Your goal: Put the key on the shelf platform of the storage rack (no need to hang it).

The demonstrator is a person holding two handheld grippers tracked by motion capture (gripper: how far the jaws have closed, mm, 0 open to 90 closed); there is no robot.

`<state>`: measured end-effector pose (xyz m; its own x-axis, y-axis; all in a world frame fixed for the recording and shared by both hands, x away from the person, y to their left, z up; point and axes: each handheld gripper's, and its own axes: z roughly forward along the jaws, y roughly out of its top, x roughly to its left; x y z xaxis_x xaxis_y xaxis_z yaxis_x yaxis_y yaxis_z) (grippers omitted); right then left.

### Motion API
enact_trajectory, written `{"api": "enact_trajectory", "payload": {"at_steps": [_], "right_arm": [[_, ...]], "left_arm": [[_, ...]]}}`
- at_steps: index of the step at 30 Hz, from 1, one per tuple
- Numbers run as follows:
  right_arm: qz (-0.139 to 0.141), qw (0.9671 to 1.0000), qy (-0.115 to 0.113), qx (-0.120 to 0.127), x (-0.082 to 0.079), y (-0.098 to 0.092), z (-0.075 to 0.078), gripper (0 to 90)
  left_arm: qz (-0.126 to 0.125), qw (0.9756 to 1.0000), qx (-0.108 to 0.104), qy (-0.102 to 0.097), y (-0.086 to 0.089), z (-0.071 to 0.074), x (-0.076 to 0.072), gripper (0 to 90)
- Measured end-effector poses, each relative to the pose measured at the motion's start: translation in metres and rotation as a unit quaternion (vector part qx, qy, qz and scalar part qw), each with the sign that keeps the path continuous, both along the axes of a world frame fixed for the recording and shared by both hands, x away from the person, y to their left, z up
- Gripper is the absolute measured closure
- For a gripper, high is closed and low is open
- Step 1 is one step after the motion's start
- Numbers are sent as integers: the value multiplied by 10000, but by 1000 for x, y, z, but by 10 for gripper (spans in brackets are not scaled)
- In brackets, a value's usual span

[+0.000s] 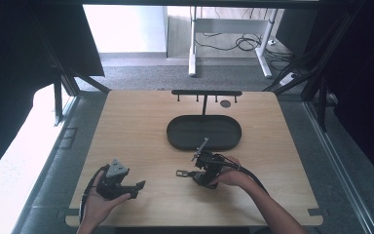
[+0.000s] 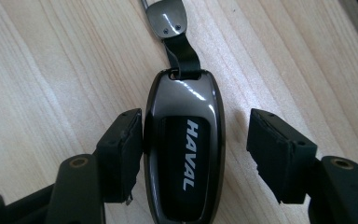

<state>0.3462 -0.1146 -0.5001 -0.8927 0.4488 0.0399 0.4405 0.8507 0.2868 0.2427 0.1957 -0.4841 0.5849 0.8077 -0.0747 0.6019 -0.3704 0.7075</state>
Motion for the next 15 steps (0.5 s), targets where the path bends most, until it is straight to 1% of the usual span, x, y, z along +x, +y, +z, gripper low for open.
{"api": "enact_trajectory", "payload": {"at_steps": [2, 4, 8, 10, 12, 15], "right_arm": [[-35, 10000, 73, -13, 0, 0, -3, 385], [-13, 10000, 82, -8, 1, 0, -4, 390], [-56, 9999, 77, -34, 1, 0, -5, 423], [-39, 10000, 28, -55, 1, 0, -5, 458], [-18, 9998, -109, -165, -1, 0, -5, 478], [-34, 9998, -109, -181, -1, 0, -5, 482]], "left_arm": [[-11, 10000, -9, -12, -1, 0, 0, 243], [-25, 10000, -1, -23, -1, 1, 0, 243], [-3, 10000, 12, -6, 0, 0, 0, 243], [-5, 10000, 16, -6, -1, 0, 0, 243], [-25, 10000, 21, -20, -1, 0, 0, 243], [-44, 10000, 30, -16, -2, -1, 0, 243]]}}
